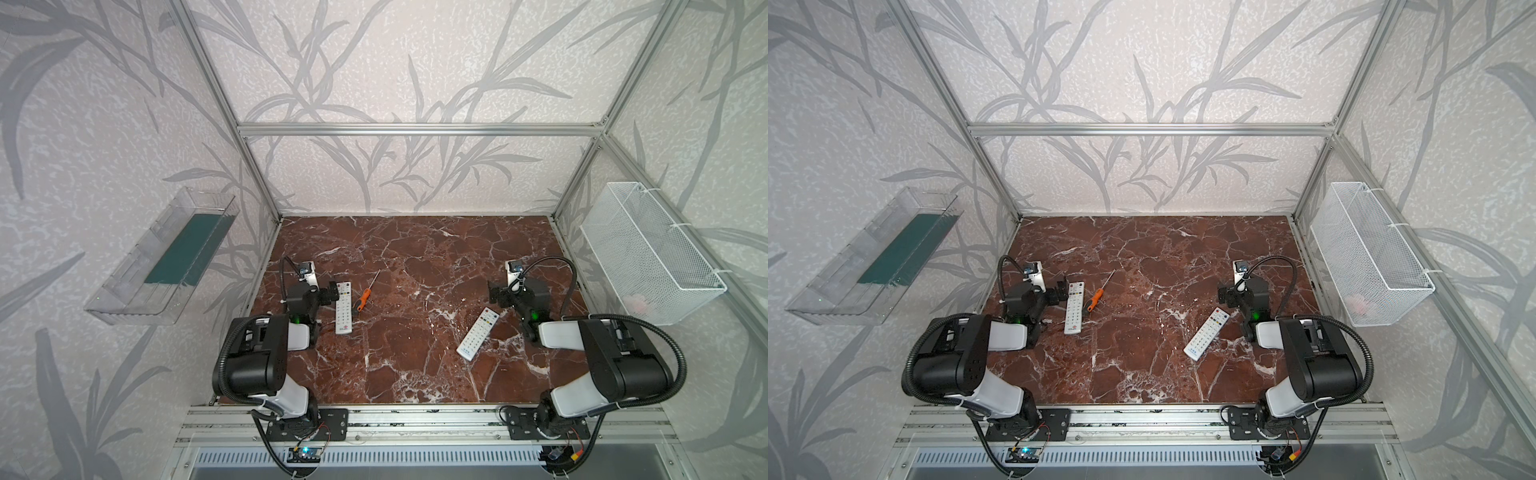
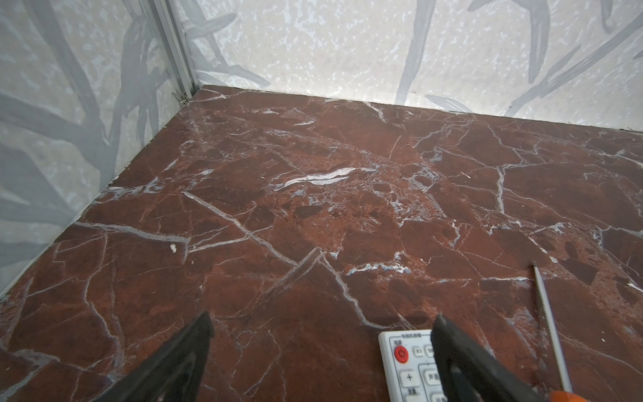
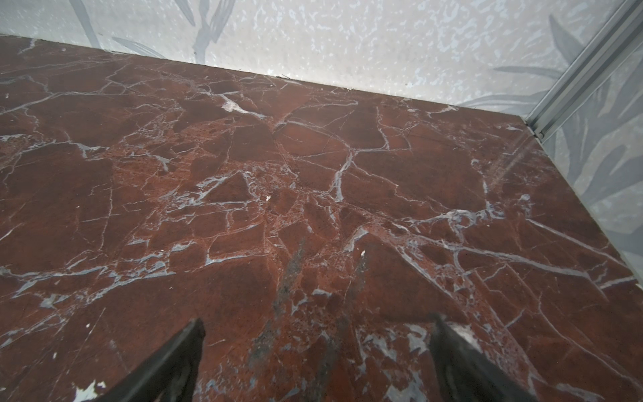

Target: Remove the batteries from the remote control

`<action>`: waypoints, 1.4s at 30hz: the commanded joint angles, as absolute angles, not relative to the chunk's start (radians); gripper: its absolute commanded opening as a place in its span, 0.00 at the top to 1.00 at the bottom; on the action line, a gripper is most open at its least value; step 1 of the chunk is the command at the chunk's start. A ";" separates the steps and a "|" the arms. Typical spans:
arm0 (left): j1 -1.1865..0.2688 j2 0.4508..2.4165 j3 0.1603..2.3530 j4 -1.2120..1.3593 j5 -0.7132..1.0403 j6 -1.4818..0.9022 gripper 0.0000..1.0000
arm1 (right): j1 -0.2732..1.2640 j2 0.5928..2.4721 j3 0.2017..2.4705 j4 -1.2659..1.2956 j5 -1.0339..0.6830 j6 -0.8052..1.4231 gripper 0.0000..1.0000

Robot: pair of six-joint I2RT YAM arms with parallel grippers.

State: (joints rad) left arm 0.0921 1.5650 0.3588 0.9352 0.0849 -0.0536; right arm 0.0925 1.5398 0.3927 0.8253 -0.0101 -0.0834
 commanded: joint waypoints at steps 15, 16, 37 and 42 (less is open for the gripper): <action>0.043 1.152 0.800 -0.085 -0.010 -0.447 0.01 | 0.087 1.203 0.868 -0.193 0.031 0.333 0.00; 0.009 1.139 0.819 -0.129 0.000 -0.427 0.01 | 0.088 1.191 0.894 -0.273 0.003 0.366 0.01; -0.949 1.795 1.490 -0.690 -0.013 -0.362 0.05 | -0.019 0.845 0.744 -0.803 -0.177 0.508 0.00; -1.053 1.971 1.657 -0.753 0.024 -0.357 0.07 | -0.020 0.841 0.743 -0.812 -0.143 0.499 0.00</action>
State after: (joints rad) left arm -1.0203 1.9305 1.5997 -0.6506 0.0078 -0.3656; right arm -0.0174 0.8471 0.7372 -0.7906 -0.1555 0.5117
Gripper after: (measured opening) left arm 0.933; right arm 0.993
